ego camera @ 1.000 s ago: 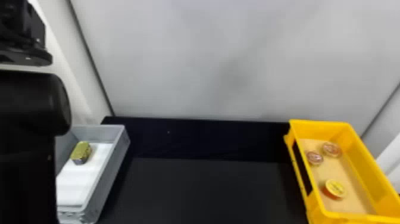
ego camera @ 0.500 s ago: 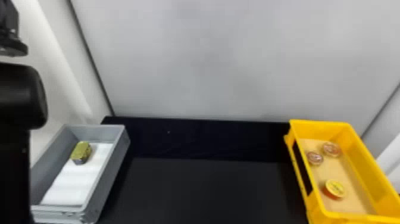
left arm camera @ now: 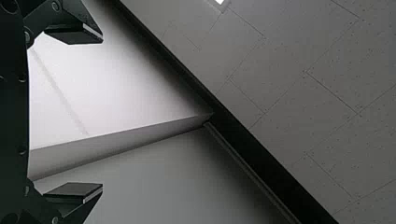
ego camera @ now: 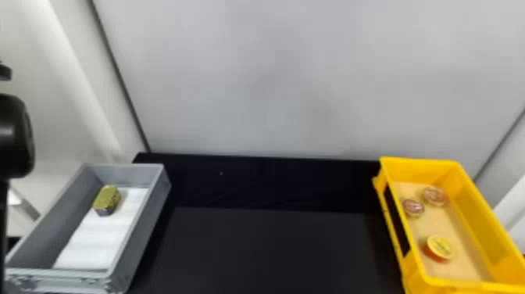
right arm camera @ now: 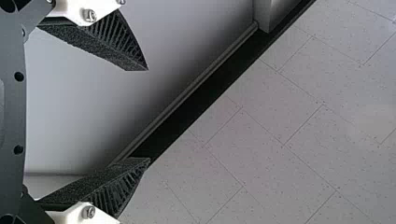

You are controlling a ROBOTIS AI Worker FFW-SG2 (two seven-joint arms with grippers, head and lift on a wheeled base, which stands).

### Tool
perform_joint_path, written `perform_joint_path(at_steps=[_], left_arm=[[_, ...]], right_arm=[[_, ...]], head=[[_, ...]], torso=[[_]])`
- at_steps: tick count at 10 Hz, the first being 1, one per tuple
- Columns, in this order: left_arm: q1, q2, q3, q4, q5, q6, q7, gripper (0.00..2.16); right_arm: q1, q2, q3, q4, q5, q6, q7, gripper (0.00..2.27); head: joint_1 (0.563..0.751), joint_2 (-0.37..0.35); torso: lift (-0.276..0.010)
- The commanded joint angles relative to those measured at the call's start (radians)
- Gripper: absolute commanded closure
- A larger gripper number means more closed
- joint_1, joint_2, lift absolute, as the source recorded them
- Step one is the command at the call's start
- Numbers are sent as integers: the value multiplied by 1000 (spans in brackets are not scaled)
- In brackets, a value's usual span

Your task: Pick up the round yellow can and place it in the yellow rectangular box

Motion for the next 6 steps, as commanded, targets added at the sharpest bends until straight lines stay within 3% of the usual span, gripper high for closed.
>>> perform_joint_path(at_steps=[1,6], left_arm=[[-5,11,0,-2,0,7,-2,154],[-16,22,-8,0,0,12,-2,154]], right_arm=[[-2,1,1,4,2,3,2,110],[-7,1,10,7,2,12,9,110]], head=[[663,54],[663,54]], torso=[[-10],[-10]])
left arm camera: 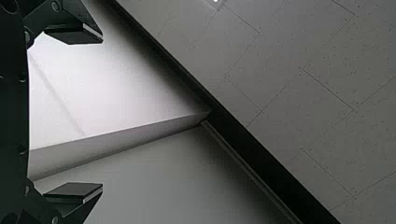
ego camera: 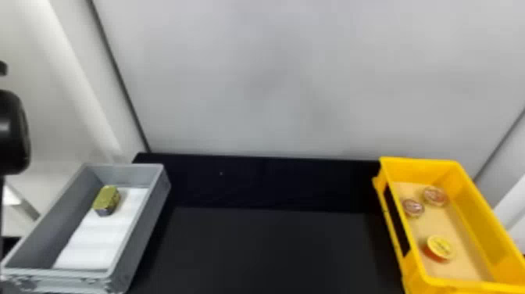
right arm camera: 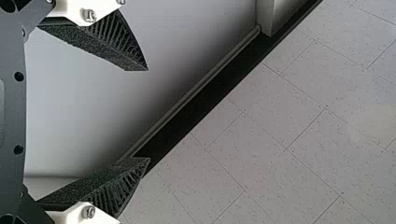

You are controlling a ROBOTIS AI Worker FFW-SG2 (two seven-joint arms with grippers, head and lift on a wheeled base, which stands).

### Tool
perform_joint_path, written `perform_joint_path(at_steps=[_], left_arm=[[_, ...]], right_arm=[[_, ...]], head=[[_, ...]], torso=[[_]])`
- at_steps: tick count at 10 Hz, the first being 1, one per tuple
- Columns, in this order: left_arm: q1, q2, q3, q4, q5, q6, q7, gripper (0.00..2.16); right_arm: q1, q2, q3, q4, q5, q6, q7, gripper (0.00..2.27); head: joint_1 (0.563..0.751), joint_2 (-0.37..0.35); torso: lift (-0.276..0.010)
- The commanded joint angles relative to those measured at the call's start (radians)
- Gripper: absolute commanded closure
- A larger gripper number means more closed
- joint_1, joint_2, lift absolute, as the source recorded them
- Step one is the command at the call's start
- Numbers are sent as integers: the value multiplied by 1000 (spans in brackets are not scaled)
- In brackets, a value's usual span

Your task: Pick up the round yellow can and place it in the yellow rectangular box

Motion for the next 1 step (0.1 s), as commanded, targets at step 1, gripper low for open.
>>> perform_joint_path(at_steps=[1], left_arm=[[-3,3,-2,0,0,4,-1,154]], right_arm=[[0,0,0,0,0,6,0,110]], head=[[663,54]], torso=[[-10]])
